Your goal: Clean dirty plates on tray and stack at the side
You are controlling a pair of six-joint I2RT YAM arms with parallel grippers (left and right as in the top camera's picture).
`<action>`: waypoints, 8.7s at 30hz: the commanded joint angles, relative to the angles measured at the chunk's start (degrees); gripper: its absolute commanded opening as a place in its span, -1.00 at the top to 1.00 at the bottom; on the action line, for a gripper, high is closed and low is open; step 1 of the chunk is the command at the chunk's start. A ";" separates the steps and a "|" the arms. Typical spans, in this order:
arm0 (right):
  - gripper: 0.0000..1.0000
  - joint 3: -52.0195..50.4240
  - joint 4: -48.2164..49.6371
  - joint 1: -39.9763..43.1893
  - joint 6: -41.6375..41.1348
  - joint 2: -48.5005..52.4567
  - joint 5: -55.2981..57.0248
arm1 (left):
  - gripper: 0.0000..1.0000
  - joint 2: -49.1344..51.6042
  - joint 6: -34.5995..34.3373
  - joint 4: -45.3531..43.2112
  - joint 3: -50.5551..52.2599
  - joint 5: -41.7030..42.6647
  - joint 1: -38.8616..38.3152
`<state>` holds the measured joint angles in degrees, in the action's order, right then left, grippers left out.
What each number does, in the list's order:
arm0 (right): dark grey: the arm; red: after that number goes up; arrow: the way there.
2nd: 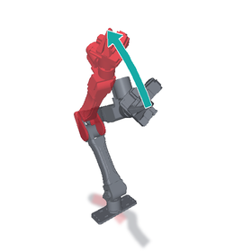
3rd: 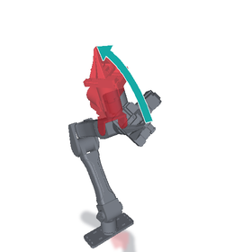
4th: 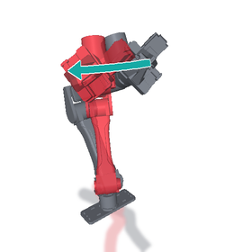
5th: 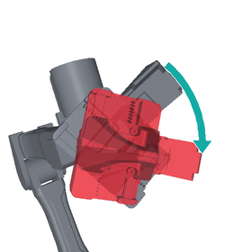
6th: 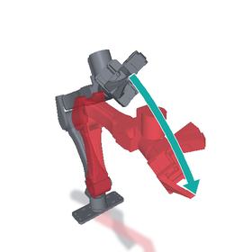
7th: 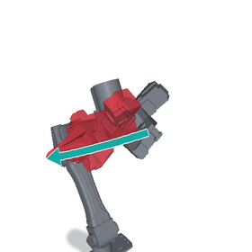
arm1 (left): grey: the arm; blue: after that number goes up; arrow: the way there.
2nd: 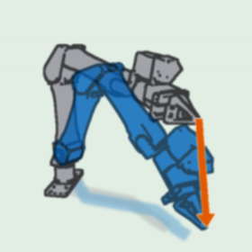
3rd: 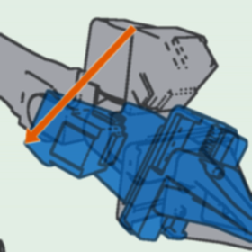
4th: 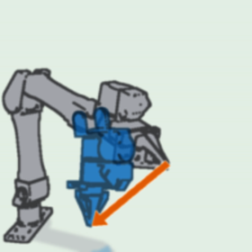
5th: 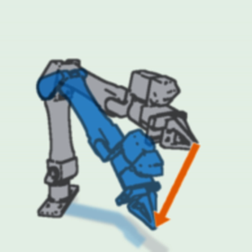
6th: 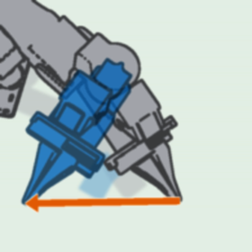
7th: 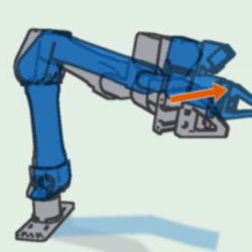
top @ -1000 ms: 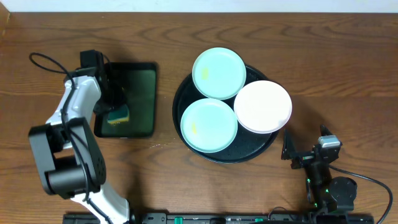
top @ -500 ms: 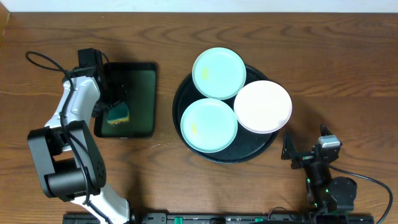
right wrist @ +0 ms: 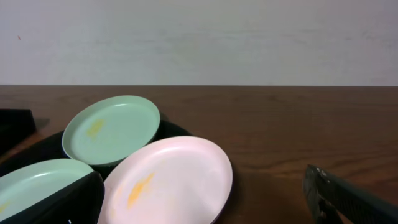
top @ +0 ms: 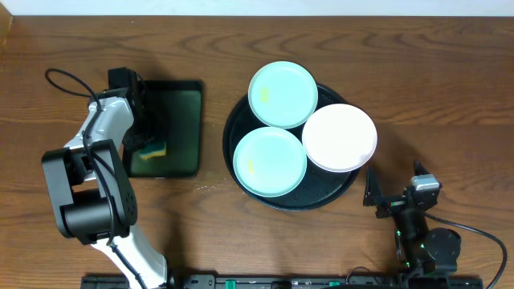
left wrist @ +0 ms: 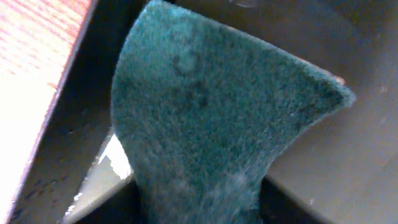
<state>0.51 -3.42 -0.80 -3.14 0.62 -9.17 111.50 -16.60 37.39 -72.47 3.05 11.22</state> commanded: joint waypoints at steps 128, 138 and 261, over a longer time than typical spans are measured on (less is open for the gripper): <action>-0.98 -0.20 -0.11 0.48 0.66 -0.28 0.13 | -0.27 -22.47 -34.14 -1.18 3.56 -13.16 -52.04; -0.99 -0.20 4.74 0.46 -0.72 -0.28 0.39 | -0.28 -42.14 -26.84 9.31 3.56 -13.16 -35.26; -0.06 87.84 -49.79 -29.94 -10.91 118.57 8.68 | -0.57 -42.25 -26.91 18.53 3.63 -13.14 -24.63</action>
<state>87.48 -53.60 -31.40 -15.33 119.31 -1.50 68.97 -44.51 55.77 -68.71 -9.39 -13.61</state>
